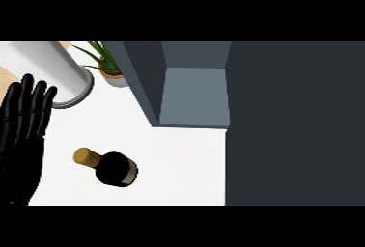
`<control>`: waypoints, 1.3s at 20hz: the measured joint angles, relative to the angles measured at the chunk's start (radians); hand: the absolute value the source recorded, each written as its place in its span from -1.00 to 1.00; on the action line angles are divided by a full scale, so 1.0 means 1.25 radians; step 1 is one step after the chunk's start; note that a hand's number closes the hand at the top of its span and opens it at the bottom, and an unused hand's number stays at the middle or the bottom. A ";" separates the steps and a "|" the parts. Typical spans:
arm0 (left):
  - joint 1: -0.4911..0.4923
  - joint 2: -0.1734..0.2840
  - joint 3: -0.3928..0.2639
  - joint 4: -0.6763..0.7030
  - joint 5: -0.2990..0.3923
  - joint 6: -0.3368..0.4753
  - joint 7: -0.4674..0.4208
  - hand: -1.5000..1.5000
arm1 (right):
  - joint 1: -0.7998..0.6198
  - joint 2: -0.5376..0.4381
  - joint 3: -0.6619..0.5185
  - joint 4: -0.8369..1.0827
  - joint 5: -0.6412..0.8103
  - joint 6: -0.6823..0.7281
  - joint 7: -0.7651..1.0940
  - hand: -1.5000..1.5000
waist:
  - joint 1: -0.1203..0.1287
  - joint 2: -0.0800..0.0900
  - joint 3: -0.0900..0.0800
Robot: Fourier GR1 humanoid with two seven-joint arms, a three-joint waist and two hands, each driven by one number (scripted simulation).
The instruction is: Pick up the wine, place it into the cabinet and close the cabinet
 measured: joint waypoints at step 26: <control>0.161 -0.094 -0.467 -0.155 -0.637 0.814 0.402 -1.00 | -0.022 -0.053 0.090 -0.282 -0.121 0.014 0.383 -1.00 | -0.029 0.017 -0.010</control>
